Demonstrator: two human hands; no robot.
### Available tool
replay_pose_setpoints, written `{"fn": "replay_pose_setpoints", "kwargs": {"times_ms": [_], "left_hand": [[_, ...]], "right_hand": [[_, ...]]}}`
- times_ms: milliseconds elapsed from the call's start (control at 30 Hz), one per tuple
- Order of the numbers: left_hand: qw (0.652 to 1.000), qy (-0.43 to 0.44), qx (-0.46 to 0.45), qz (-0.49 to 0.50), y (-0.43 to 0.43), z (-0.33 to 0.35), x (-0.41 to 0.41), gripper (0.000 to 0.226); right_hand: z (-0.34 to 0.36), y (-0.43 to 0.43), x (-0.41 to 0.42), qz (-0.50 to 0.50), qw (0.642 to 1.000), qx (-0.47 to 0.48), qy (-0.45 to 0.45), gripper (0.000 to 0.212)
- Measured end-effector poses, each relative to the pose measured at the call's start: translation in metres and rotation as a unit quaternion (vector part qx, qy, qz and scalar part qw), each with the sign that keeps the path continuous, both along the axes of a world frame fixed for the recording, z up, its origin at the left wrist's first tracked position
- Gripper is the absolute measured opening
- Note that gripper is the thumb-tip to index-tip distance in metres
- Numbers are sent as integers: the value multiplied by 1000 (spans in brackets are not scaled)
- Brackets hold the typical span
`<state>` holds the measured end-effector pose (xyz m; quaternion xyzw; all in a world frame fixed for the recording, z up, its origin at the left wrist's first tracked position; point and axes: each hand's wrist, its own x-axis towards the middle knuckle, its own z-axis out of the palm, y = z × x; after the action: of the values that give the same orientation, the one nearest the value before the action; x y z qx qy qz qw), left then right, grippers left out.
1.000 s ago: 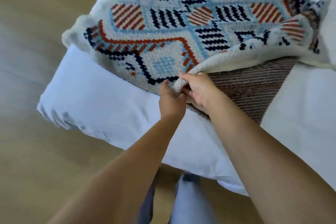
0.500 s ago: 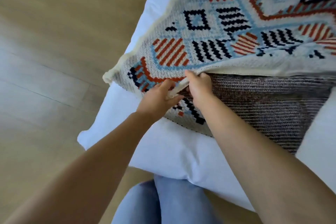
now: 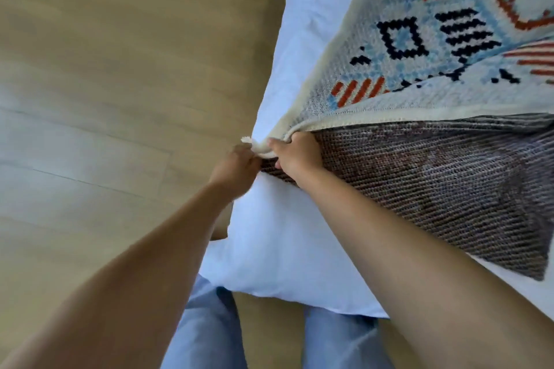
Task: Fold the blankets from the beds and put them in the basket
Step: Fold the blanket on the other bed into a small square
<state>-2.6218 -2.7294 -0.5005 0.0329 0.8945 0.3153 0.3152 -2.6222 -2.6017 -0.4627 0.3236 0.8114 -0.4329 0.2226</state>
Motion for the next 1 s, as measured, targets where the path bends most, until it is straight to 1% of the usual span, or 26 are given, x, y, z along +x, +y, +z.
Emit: {"fn": "replay_pose_setpoints", "kwargs": {"times_ms": [33,100,167,200,300,333,400,433,467,533,567,667,733,800,867,967,1000], "left_hand": [[999,-29,14,-20,-1,-6,-7,25],[996,-77,25,-49,-5,-13,-17,38],[991,-117,61,-26,-16,-15,-19,50],[988,-136,77,-4,-25,-16,-20,52],[972,-198,107,63,-53,-17,-21,45],[969,-217,105,58,-59,-15,-22,43],[970,-233,71,-12,-63,-15,-26,43],[971,-228,54,-47,-63,-14,-29,42],[972,-223,48,-60,-61,-14,-34,39],[972,-221,61,-51,-55,-9,-47,27],[973,-215,64,-47,-51,-6,-56,30],[982,-158,50,-90,-25,9,-87,32],[985,-112,44,-122,3,21,-110,30],[984,-85,49,-151,37,33,-130,28],[977,-66,63,-193,79,42,-148,24],[962,-37,85,-257,145,56,-171,20],[956,-39,94,-274,168,61,-178,20]], "right_hand": [[-5,-5,-4,-21,1000,15,-4,33],[-16,-14,-12,-57,997,53,-16,32],[-27,-26,-19,-73,994,85,-20,28],[-32,-36,-22,-77,992,93,-24,27],[-41,-62,-30,-76,991,102,-41,32],[-43,-67,-32,-79,990,106,-48,30],[-46,-68,-31,-93,986,120,-64,29],[-47,-67,-29,-97,985,124,-73,32],[-48,-64,-28,-99,985,119,-82,32],[-46,-61,-27,-104,986,96,-90,35],[-45,-58,-29,-118,986,76,-89,39],[-35,-45,-38,-223,973,17,-50,41],[-25,-26,-46,-291,957,25,-4,43],[-15,0,-53,-346,937,44,39,40],[-9,31,-65,-409,908,29,82,35],[0,85,-86,-480,871,14,99,35],[2,104,-92,-506,856,16,101,32]]}}
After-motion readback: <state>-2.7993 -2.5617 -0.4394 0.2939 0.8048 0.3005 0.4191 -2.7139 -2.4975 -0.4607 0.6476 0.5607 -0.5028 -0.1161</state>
